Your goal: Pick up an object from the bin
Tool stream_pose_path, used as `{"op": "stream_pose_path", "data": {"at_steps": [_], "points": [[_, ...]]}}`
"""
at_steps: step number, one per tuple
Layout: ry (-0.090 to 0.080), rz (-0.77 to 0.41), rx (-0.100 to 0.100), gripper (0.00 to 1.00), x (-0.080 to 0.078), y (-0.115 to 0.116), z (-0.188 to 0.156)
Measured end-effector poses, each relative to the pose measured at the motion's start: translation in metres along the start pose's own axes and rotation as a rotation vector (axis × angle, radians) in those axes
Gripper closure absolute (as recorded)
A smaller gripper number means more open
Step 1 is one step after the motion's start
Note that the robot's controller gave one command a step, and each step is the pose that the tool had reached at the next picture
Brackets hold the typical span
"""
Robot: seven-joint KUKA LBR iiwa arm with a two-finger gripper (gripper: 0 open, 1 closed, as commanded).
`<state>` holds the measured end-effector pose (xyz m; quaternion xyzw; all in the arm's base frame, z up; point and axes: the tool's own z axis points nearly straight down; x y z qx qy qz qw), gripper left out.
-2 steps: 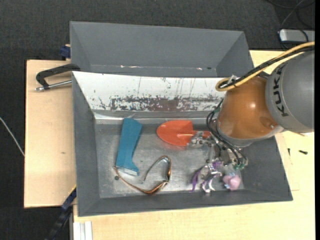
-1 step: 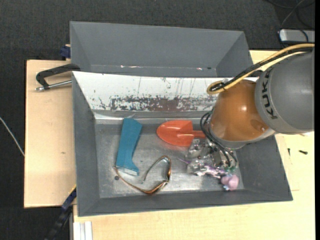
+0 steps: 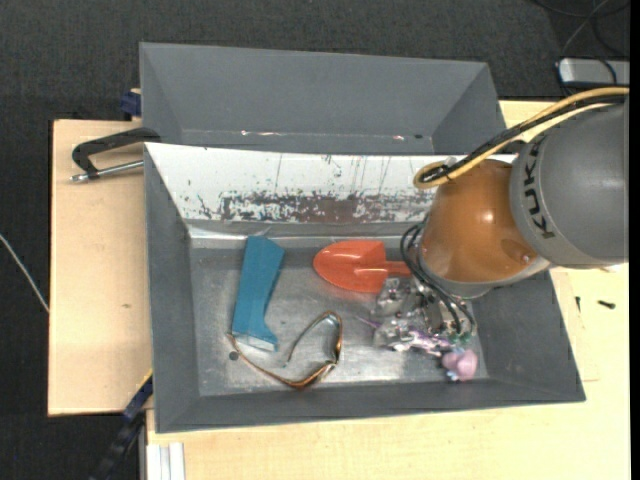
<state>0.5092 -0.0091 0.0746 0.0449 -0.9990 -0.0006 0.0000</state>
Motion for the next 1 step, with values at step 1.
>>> {"op": "stream_pose_path", "data": {"at_steps": [1], "points": [[-0.004,-0.031,0.001,1.00,0.0168,-0.0207,-0.1257]]}}
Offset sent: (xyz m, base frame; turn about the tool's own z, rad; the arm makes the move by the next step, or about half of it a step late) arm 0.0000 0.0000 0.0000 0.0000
